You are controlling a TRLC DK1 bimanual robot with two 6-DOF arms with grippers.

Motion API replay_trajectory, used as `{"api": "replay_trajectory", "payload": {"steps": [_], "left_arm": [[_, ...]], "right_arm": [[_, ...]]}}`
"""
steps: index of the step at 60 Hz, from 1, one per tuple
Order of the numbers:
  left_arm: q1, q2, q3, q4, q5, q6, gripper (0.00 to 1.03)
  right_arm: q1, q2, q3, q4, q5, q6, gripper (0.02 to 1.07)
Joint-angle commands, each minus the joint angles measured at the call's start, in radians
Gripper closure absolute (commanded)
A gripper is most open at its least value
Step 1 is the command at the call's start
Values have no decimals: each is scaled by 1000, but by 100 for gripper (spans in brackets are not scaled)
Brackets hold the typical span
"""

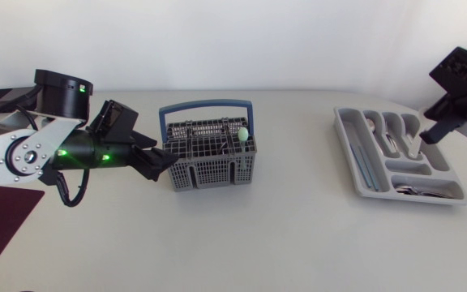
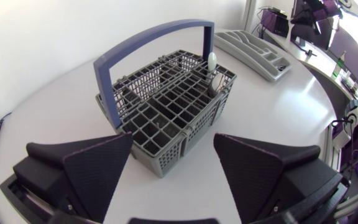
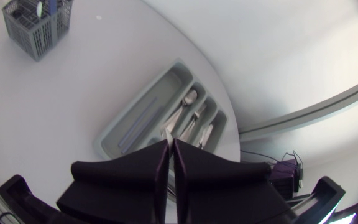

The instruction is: Transfer all utensils from the basket to the drawer tray.

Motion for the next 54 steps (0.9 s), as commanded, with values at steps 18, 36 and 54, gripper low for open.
{"api": "replay_trajectory", "payload": {"steps": [18, 36, 54], "left_arm": [[-76, -29, 26, -50, -33, 12, 13], [-104, -31, 40, -68, -63, 7, 13], [-115, -40, 34, -71, -76, 6, 13]], "right_arm": [[-190, 161, -231, 358, 154, -303, 100], [-244, 328, -236, 515, 168, -381, 100], [-214, 346, -302, 584, 181, -378, 68]]}}
